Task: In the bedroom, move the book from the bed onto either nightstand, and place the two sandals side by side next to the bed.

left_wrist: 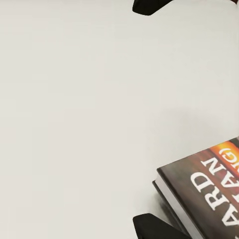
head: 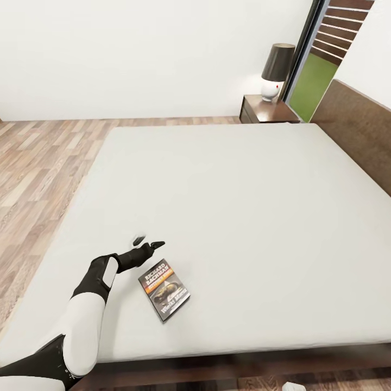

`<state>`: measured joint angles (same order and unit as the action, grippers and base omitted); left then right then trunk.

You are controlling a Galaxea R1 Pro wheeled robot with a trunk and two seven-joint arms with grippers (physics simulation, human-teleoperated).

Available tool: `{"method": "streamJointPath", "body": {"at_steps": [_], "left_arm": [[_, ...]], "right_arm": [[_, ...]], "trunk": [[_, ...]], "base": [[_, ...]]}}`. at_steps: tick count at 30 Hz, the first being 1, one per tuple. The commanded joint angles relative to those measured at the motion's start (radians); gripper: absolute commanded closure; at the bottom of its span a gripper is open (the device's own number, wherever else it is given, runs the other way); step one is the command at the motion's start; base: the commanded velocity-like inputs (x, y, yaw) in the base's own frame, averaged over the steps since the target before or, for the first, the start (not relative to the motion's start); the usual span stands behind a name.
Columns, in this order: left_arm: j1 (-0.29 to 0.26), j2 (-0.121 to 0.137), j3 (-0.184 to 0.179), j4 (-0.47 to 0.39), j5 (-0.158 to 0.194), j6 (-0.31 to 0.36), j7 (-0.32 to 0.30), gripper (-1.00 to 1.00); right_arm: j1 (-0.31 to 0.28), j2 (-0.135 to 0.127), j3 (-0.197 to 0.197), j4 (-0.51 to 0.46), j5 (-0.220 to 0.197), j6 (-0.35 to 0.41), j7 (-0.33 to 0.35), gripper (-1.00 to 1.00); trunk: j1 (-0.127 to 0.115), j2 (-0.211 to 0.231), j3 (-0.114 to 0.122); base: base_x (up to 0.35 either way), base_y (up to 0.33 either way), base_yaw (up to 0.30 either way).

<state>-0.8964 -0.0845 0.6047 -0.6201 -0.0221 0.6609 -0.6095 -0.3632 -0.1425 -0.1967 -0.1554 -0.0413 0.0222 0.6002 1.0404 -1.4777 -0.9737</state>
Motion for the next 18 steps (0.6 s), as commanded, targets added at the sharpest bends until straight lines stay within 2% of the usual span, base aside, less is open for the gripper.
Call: {"method": "streamJointPath", "body": {"at_steps": [1,15,18], "left_arm": [[-0.001,-0.001,0.007,-0.001,-0.002,0.008,-0.004,-1.0],[-0.001,-0.001,0.007,-0.001,-0.002,0.008,-0.004,-1.0],[-0.001,-0.001,0.007,-0.001,-0.002,0.008,-0.004,-1.0]], "right_arm": [[0.0,0.0,-0.003,0.001,-0.004,0.002,0.005,-1.0],[0.0,0.0,-0.003,0.001,-0.004,0.002,0.006,-1.0],[0.0,0.0,-0.003,0.001,-0.004,0.002,0.006,-1.0]], "trunk": [[0.0,0.0,-0.001],[0.05,-0.091,-0.041],[0.05,-0.091,-0.041]], "base": [[0.0,0.0,0.0],[0.0,0.0,0.0],[0.0,0.0,0.0]]}}
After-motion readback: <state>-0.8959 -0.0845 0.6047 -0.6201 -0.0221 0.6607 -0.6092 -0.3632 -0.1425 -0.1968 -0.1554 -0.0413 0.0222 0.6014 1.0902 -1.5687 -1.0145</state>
